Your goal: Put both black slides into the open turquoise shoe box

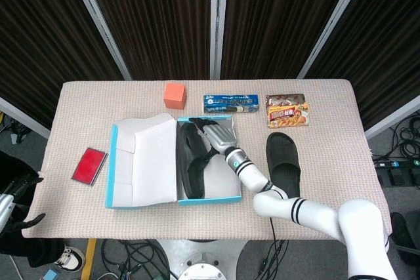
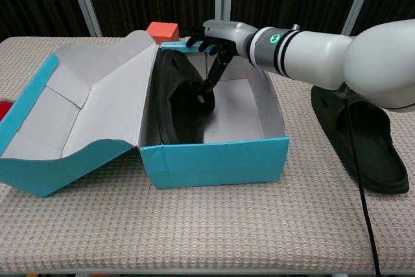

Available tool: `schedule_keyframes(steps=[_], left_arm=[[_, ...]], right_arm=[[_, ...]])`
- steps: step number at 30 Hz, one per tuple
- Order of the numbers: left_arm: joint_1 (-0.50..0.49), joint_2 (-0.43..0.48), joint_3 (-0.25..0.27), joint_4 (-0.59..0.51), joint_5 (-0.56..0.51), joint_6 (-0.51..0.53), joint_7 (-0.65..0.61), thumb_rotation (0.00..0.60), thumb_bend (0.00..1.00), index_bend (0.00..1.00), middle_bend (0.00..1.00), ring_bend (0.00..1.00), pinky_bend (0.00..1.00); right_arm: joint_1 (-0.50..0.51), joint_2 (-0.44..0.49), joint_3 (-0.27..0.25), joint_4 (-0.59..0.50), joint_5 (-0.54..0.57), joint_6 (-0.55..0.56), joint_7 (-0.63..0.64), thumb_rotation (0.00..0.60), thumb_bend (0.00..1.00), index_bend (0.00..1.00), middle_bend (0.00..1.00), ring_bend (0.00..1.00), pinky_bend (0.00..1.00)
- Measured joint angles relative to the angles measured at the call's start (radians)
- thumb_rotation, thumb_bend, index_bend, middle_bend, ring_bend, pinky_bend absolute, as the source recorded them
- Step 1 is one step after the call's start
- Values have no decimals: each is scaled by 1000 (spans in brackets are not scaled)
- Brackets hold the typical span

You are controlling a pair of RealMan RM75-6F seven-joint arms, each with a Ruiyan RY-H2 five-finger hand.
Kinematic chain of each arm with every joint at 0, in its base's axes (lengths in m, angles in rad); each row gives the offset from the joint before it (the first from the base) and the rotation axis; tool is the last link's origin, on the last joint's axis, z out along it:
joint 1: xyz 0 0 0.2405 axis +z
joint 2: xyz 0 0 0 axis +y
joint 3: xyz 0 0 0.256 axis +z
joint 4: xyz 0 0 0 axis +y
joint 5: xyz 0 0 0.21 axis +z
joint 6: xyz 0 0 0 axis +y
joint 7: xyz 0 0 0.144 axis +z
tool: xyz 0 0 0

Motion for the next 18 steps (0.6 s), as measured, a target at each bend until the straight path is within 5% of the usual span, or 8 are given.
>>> schedule_keyframes(steps=[8,18], left_arm=[[-5,7,-5,-25,0,0,20,600,190,201,209,98,252],[-27,12,-13,-73,2,-20,59,600,190,201,209,98,252]], right_arm=[[-27,105,-9,-160,12,25,-19,600,0,0,56,0,111],[-97,468,-22,-620,96,198,-189,600,0,0,80,8,164]])
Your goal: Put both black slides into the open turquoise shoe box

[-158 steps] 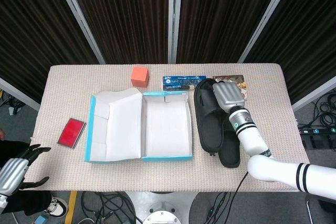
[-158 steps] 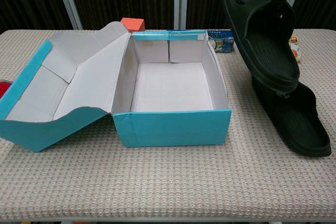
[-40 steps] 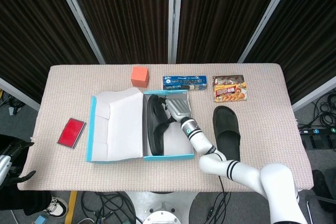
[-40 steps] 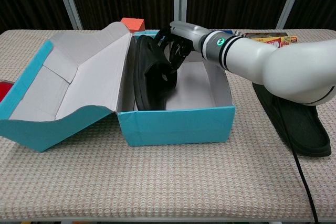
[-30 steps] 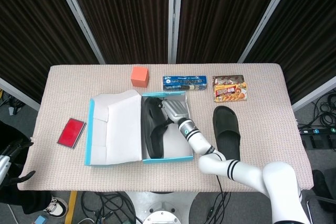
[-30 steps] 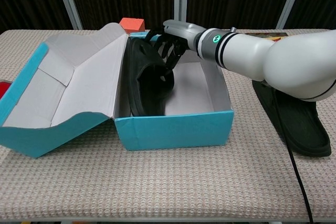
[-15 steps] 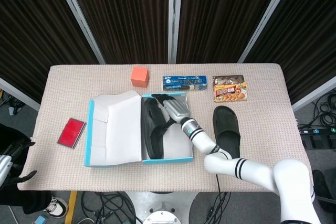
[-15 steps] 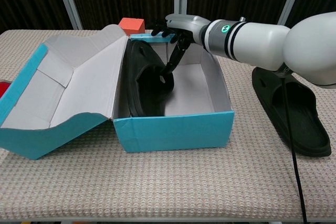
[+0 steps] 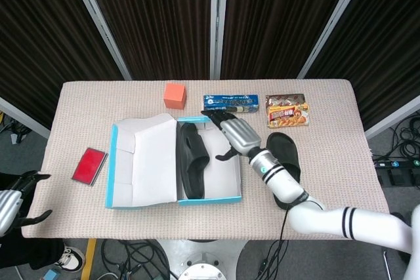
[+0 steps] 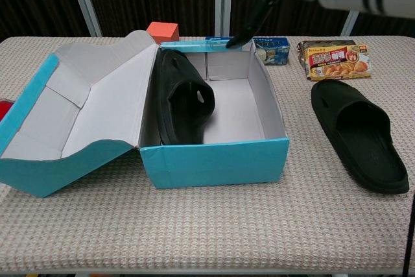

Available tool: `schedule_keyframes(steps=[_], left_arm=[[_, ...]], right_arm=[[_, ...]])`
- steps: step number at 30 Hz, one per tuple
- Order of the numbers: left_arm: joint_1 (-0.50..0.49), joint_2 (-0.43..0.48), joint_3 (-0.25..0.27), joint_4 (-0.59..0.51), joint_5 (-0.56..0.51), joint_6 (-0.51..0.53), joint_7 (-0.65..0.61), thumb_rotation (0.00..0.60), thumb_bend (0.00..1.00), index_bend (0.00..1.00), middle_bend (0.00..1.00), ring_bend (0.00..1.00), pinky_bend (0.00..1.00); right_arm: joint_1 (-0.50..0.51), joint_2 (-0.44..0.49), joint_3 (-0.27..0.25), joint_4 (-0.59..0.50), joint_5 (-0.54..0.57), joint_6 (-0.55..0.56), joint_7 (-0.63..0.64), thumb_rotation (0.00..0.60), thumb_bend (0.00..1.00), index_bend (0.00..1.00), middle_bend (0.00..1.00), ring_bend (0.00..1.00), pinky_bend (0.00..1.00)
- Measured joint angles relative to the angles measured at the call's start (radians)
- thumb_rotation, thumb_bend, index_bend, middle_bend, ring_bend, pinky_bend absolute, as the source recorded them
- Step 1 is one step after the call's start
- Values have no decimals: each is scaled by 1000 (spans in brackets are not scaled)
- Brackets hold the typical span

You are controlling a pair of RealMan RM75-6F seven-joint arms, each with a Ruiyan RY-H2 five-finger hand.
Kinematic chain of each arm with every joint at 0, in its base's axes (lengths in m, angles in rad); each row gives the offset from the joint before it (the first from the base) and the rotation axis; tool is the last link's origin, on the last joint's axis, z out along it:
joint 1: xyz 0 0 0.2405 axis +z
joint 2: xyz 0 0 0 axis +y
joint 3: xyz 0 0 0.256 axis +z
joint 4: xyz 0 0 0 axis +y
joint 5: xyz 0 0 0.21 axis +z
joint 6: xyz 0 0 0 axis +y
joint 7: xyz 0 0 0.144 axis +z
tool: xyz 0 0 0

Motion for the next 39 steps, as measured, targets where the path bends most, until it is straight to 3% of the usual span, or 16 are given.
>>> schedule_keyframes(steps=[6,14,24,33,39], left_arm=[[1,5,-4,-20,-1,8,24,600,190,201,209,98,252],[4,5,5,-15,4,7,23,600,190,201,209,98,252],[-2,-4,20,-1,10,-18,4,600,189,201,209,98,252],[3,-8,28,24,6,-22,-35,600,190,201,209,98,252],[4,-9,32,33,10,-22,-45,600,190,201,209,98,252]], right_arm=[[-8,198,-44,-114,209,89,-173,600,4,0,94,8,188],[39,255,-173,-120,458,116,-375,600,11,0,94,9,189],[153,157,-293,-29,629,128,-584,600,26,0,94,26,189],[261,24,-346,22,797,196,-780,600,26,0,94,27,192],[278,-38,-360,80,869,200,-826,600,26,0,94,26,193]])
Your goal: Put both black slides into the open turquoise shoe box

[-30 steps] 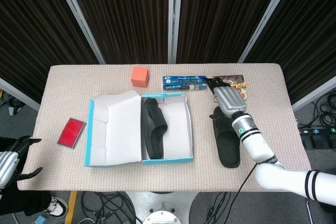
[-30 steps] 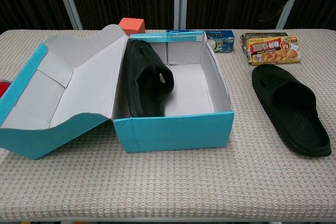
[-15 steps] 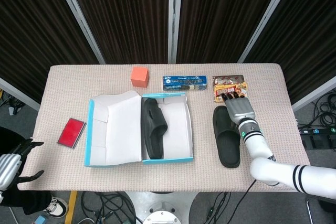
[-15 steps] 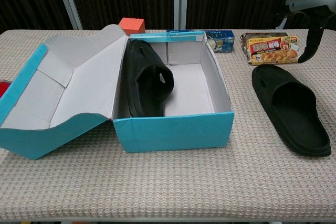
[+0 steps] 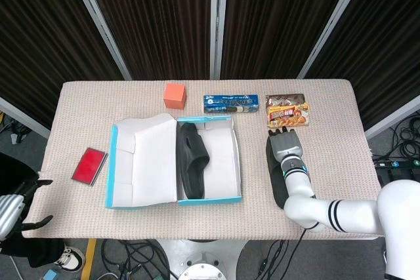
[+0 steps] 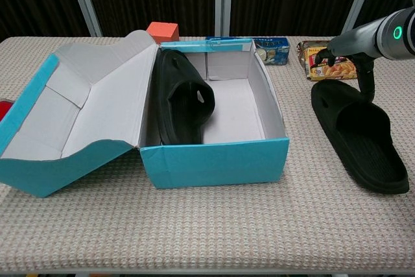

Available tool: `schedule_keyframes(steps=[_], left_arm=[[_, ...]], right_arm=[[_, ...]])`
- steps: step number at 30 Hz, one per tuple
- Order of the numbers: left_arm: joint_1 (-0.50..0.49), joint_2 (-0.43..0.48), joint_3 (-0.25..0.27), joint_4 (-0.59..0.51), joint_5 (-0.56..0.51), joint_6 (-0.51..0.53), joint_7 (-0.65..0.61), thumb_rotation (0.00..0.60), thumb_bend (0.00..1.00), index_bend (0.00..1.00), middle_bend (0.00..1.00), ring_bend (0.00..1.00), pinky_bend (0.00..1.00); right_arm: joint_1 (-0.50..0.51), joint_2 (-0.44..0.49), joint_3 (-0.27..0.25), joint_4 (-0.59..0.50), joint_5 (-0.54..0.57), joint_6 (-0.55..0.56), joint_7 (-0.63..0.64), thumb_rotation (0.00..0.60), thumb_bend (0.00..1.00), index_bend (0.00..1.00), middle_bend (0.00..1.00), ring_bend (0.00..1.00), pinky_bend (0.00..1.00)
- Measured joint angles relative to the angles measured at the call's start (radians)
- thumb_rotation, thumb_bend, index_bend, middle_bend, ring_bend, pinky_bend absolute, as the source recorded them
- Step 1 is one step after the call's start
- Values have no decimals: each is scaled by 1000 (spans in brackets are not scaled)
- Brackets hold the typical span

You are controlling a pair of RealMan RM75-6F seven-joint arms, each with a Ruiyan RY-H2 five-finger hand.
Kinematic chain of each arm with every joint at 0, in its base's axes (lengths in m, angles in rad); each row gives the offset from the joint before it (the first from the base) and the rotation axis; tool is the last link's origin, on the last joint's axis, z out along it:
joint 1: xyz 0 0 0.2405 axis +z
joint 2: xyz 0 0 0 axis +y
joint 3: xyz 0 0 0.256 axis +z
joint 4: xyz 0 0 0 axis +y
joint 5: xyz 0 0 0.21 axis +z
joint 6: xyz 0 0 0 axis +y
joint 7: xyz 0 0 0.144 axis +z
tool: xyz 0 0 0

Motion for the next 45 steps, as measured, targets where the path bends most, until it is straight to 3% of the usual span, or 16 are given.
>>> schedule_keyframes(steps=[19,28,45], left_arm=[[11,-8,9,28,-1,5,-14,600,190,201,209,98,252],[9,-5,13,28,4,3,-13,600,190,201,209,98,252],[9,-8,17,33,9,0,-10,600,190,203,209,98,252]], right_arm=[[-24,-39,-1,82,23,-78,4,600,26,0,114,51,189],[-31,-51,6,96,-7,-80,23,600,39,13,168,108,187],[-48,-67,-9,130,-11,-93,29,600,65,22,210,129,208]])
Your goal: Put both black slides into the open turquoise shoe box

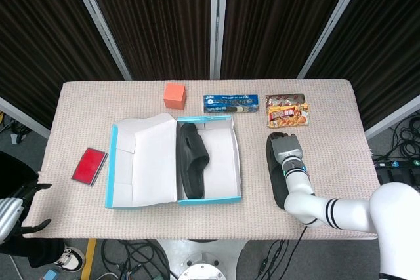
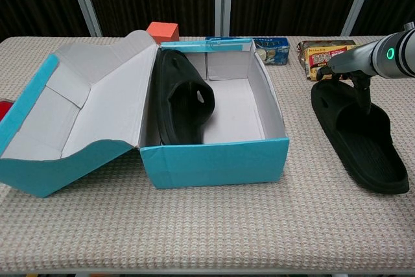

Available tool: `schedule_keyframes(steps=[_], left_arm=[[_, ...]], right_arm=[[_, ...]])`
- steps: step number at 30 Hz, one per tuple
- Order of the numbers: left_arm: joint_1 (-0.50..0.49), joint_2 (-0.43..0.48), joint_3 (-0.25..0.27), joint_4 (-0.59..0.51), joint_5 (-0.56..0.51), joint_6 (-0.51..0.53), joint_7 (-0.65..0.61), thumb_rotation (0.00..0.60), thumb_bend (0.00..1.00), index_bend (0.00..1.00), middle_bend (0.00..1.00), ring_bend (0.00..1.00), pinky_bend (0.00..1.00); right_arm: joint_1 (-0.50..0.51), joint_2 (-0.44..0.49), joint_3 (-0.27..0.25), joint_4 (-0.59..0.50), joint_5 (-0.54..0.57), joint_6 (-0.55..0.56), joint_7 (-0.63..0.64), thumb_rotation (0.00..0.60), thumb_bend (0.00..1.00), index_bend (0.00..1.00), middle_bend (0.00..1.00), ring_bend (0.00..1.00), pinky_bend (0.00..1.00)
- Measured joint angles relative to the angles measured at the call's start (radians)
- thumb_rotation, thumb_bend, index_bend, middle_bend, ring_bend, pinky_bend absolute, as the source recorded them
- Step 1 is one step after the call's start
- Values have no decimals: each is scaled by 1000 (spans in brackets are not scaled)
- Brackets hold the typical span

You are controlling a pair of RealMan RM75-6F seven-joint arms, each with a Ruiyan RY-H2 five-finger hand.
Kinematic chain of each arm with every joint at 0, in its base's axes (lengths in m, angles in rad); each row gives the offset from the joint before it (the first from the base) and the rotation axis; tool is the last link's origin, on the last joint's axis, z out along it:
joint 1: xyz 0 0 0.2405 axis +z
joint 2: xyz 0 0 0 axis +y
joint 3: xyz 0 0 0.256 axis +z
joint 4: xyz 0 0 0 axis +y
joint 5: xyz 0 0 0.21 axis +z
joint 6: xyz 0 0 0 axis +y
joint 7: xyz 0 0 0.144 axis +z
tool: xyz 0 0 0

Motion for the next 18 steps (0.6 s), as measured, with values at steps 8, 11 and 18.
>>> schedule_keyframes(steps=[8,11,18], left_arm=[[0,1,-3,-3,-4,2,1,600,191,207,209,98,263],[1,4,-4,-6,-4,6,1,600,191,208,209,98,264],[-1,10,-4,-19,-3,2,12,600,190,208,209,98,264]], right_arm=[[-8,-8,-2,14,-14,4,4,600,80,48,223,139,300],[-11,-13,1,23,-19,2,8,600,91,69,240,153,314],[-19,-19,4,34,-36,3,16,600,98,201,279,205,354]])
